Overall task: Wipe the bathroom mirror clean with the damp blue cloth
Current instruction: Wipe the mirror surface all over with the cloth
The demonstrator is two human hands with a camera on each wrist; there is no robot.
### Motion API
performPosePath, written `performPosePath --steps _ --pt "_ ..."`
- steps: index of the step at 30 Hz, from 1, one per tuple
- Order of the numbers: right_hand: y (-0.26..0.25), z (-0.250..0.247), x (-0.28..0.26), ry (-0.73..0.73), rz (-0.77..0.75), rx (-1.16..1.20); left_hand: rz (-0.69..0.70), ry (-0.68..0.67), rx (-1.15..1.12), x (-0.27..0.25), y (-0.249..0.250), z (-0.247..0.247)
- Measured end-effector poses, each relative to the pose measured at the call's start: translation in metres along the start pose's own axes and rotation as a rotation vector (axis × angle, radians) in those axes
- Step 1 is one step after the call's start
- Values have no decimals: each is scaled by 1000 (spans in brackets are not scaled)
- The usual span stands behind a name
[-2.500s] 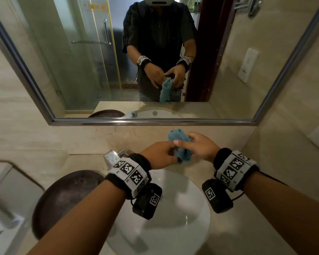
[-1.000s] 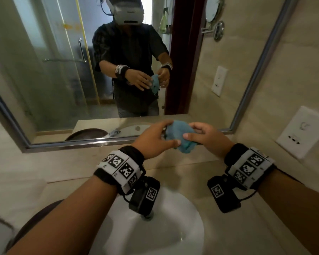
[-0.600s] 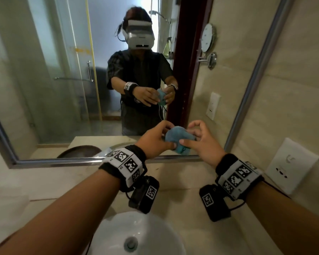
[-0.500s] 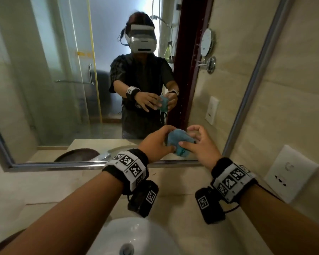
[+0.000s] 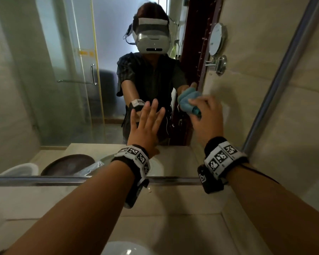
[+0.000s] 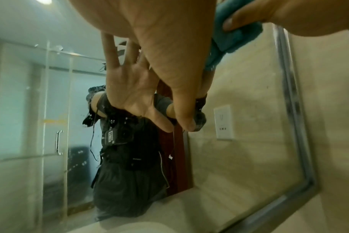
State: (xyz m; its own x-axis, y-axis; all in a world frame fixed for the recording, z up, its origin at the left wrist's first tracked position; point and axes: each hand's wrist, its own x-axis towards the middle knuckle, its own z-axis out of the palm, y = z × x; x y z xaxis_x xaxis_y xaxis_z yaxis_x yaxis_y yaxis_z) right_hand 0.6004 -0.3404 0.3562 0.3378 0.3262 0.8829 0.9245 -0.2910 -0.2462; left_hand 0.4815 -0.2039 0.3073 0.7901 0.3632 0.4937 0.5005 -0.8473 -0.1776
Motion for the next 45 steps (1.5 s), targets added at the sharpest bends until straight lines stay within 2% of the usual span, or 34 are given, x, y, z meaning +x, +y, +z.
performPosePath --steps 3,6,8,9,10,12,13,15,17,18,20,21,23,26,28,30,33,36,37,38,42,43,45 --pt "15 25 -27 -68 -170 -73 -32 25 95 5 0 16" --pt "28 32 -59 -197 -293 -58 -48 53 108 7 -1 22" --pt "28 23 -55 -271 -351 -95 -44 43 105 7 -1 22" --pt "25 18 -45 -282 -334 -98 -44 42 109 7 0 21" --pt "19 11 -31 -267 -287 -94 -48 46 113 7 0 21" --pt "12 5 -1 -118 -226 -65 -59 66 114 7 0 21" --pt "12 6 9 -63 -229 -57 -67 72 126 7 0 21" --pt "16 23 -4 -49 -324 -85 -79 66 169 6 1 20" --pt "33 45 -50 -181 -474 -90 -84 67 200 6 0 20" --pt "43 51 -75 -278 -497 -73 -81 69 203 6 0 20" --pt "55 47 -104 -415 -461 -43 -77 65 191 6 0 21" --pt "55 42 -102 -438 -437 -18 -76 64 189 6 1 22" --pt "43 34 -77 -325 -427 16 -80 64 191 7 2 22" --pt "16 25 -14 -4 -296 44 -77 91 190 7 1 24" --pt "7 32 -2 75 -264 9 -58 102 187 8 -2 27" --pt "19 53 -35 -27 -376 -66 -39 114 191 9 -4 29" --pt "58 65 -107 -394 -473 -27 -35 123 213 8 -4 30" --pt "71 50 -122 -514 -517 -70 -35 128 219 7 -4 30" --pt "67 45 -112 -494 -511 -72 -35 130 215 7 -4 31" --pt "59 40 -96 -410 -495 -77 -34 133 211 8 -4 31" --pt "24 31 -32 -19 -243 -98 -38 133 175 9 -2 33" --pt "22 37 -32 11 -243 -148 -40 139 181 9 -1 33" --pt "27 53 -60 -92 -325 -221 -47 150 202 8 0 33"
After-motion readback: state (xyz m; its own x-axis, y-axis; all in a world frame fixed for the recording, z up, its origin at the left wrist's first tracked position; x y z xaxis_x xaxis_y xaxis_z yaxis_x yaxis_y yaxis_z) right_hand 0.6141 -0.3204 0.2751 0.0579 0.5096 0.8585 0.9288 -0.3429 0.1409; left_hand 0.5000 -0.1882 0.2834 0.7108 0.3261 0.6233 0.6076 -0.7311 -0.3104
